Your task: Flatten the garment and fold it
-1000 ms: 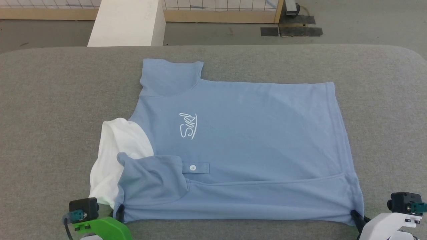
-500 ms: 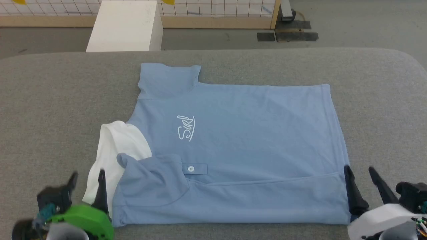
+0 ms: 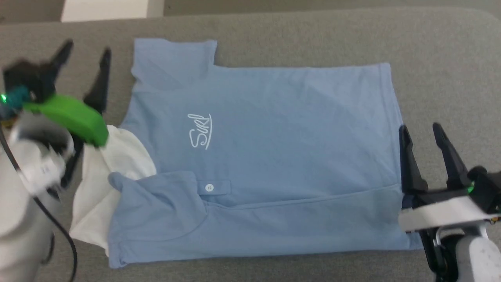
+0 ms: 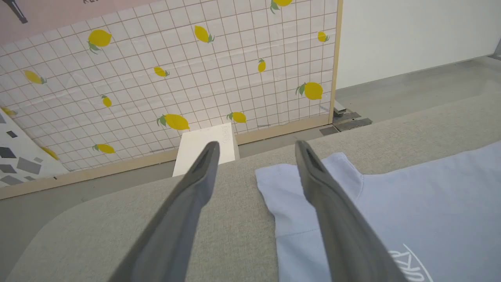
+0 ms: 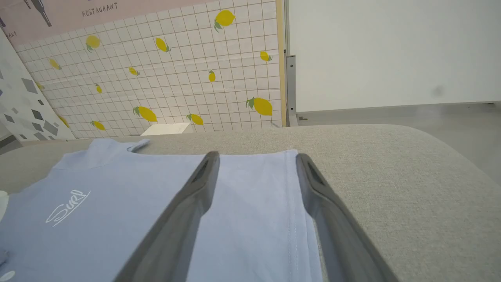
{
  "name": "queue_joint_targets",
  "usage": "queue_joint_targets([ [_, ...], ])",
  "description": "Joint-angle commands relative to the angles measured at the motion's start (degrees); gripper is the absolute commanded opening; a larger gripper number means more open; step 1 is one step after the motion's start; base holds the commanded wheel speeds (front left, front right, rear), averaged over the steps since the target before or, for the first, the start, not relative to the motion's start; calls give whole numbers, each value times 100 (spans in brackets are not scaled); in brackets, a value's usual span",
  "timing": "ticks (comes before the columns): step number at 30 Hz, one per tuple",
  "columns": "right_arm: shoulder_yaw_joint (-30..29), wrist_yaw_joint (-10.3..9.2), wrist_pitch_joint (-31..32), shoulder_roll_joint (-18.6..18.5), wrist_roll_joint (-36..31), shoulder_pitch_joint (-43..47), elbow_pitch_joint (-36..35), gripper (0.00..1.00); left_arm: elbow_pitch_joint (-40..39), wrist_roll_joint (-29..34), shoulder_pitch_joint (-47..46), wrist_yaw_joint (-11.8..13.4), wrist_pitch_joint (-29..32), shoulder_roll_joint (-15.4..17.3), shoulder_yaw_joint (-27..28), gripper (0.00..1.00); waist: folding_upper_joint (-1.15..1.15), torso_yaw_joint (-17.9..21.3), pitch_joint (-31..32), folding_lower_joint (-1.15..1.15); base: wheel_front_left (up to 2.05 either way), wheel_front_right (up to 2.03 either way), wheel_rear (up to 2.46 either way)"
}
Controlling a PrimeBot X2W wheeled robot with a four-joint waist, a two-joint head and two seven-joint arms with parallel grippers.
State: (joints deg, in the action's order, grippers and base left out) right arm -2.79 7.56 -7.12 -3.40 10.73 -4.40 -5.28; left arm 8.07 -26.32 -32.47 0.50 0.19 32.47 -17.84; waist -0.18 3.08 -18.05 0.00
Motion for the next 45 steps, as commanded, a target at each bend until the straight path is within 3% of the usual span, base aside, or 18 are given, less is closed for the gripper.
queue_joint_targets([
  [1, 57, -8, -30, -11, 8, -191, -38, 100, 123, -51, -371, -109, 182, 69, -2, 100, 18, 349, -631, 0, 0, 0, 0],
  [5, 187, -8, -37, 0, 57, -501, -37, 100, 446, -269, -1190, -315, 894, 173, 24, 100, 18, 593, -1023, 0, 0, 0, 0],
  [10, 209, -8, -64, 20, 75, -737, -40, 100, 770, -594, -1957, -321, 2015, 281, 79, 100, 18, 825, -1423, 0, 0, 0, 0],
  [15, 345, -8, -131, 37, 126, -861, -30, 100, 929, -809, -2508, 66, 3304, 403, 153, 100, 18, 1041, -1769, 0, 0, 0, 0],
  [21, 507, -8, -229, 48, 238, -971, 42, 100, 794, -882, -2702, 746, 4618, 627, 217, 100, 18, 1233, -2019, 0, 0, 0, 0],
  [26, 590, -8, -321, 51, 326, -1029, 104, 100, 459, -785, -2575, 1302, 5357, 927, 268, 100, 18, 1326, -2169, 0, 0, 0, 0],
  [28, 612, -8, -340, 51, 339, -1049, 130, 100, 345, -784, -2514, 1393, 5502, 998, 281, 100, 18, 1335, -2197, 0, 0, 0, 0],
  [29, 621, -8, -343, 51, 340, -1061, 143, 100, 306, -787, -2479, 1438, 5570, 1021, 283, 91, 18, 1336, -2207, 0, 0, 0, 0],
  [30, 632, -8, -341, 51, 340, -1081, 157, 100, 245, -777, -2435, 1452, 5656, 1064, 257, 41, 18, 1334, -2220, 0, 0, 0, 0],
  [31, 645, -8, -331, 51, 335, -1106, 166, 100, 191, -754, -2412, 1464, 5687, 1104, 246, 31, 18, 1331, -2232, 0, 0, 0, 0],
  [32, 668, -8, -312, 51, 318, -1148, 170, 100, 136, -726, -2389, 1475, 5701, 1145, 235, 0, 18, 1325, -2245, 0, 0, 0, 0],
  [40, 663, -8, 30, 7, 49, -2220, 81, 100, -20, -740, -2302, 1301, 5441, 1168, 195, 0, 18, 1233, -2224, 0, 0, 0, 0],
  [45, 556, -8, 1366, -27, 70, -3477, 606, 100, -18, -805, -2404, 1188, 5350, 1042, 132, 0, 18, 1081, -2235, 0, 0, 0, 0],
])
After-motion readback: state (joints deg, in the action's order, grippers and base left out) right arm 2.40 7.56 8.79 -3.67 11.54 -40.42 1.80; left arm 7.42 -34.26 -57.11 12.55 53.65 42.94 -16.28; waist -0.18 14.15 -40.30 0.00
